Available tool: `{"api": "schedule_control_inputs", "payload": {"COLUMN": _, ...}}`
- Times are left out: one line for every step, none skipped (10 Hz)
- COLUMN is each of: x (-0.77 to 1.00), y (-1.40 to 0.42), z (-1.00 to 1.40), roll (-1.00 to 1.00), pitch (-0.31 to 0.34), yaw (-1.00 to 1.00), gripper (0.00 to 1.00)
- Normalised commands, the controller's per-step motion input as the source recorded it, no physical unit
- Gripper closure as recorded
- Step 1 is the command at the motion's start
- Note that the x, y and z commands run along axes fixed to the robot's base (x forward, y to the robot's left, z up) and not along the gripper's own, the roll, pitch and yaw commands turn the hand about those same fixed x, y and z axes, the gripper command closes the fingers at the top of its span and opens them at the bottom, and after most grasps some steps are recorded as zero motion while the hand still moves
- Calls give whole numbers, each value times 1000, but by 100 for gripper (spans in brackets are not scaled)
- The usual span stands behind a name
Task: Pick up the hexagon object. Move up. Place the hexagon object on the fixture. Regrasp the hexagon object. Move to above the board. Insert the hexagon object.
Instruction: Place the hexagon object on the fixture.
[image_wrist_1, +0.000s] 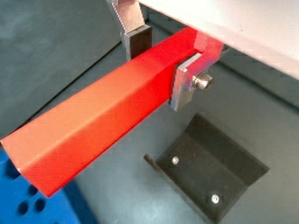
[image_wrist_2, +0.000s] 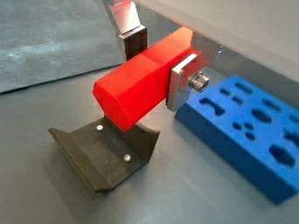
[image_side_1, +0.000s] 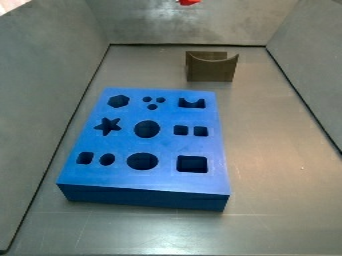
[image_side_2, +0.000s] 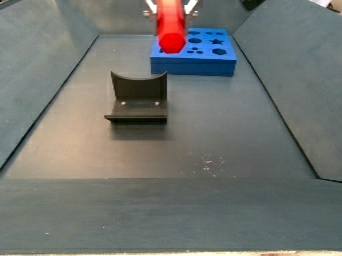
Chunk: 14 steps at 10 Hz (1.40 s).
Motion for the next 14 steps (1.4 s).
{"api": "schedule_control_inputs", "payload": {"x": 972, "y": 129, "z": -29, "roll": -781, "pitch": 247, "yaw": -40, "gripper": 100}}
{"api": "schedule_control_inputs", "payload": {"x": 917, "y": 105, "z": -24, "roll": -678, "pitch": 224, "yaw": -76, "gripper": 100}}
{"api": "schedule_control_inputs", "payload": {"x": 784, "y": 71, "z": -15, "roll": -417, "pitch": 167, "yaw": -119, "gripper": 100}}
{"api": "schedule_control_inputs", "payload": {"x": 729, "y": 65, "z": -16, "roll": -312, "pitch": 148, "yaw": -125, "gripper": 100}}
{"api": "schedule_control_inputs", "payload": {"x": 613, "y": 39, "z": -4, "roll": -209, "pitch": 107, "yaw": -123, "gripper": 100}}
{"api": "schedule_control_inputs", "payload": {"x": 517, "y": 42, "z": -10, "roll": -183, "pitch": 85, "yaw": -108, "gripper": 100}}
{"api": "schedule_control_inputs", "payload": {"x": 403, "y": 36, "z": -6, "roll": -166, "pitch": 72, "yaw": -91, "gripper": 100}}
{"api": "schedule_control_inputs", "payload": {"x": 323, "y": 30, "z": -5, "roll": -160, "pitch": 72, "yaw": -79, "gripper": 100}}
{"api": "schedule_control_inputs", "payload": {"x": 226, "y": 30, "z": -4, "roll": -156, "pitch": 80, "yaw": -63, "gripper": 100}}
{"api": "schedule_control_inputs", "payload": {"x": 182, "y": 29, "z": -5, "roll": -154, "pitch": 83, "yaw": -56, "gripper": 100}}
{"api": "schedule_control_inputs", "payload": {"x": 135, "y": 72, "z": -1000, "roll": -1000, "pitch": -26, "yaw": -120, "gripper": 100}}
{"api": "schedule_control_inputs", "payload": {"x": 129, "y": 76, "z": -1000, "roll": -1000, "pitch": -33, "yaw": -125, "gripper": 100}}
{"api": "schedule_control_inputs", "payload": {"x": 140, "y": 87, "z": -1000, "roll": -1000, "pitch": -20, "yaw": -126, "gripper": 100}}
{"api": "schedule_control_inputs", "payload": {"x": 149, "y": 87, "z": -1000, "roll": -1000, "pitch": 4, "yaw": -119, "gripper": 100}}
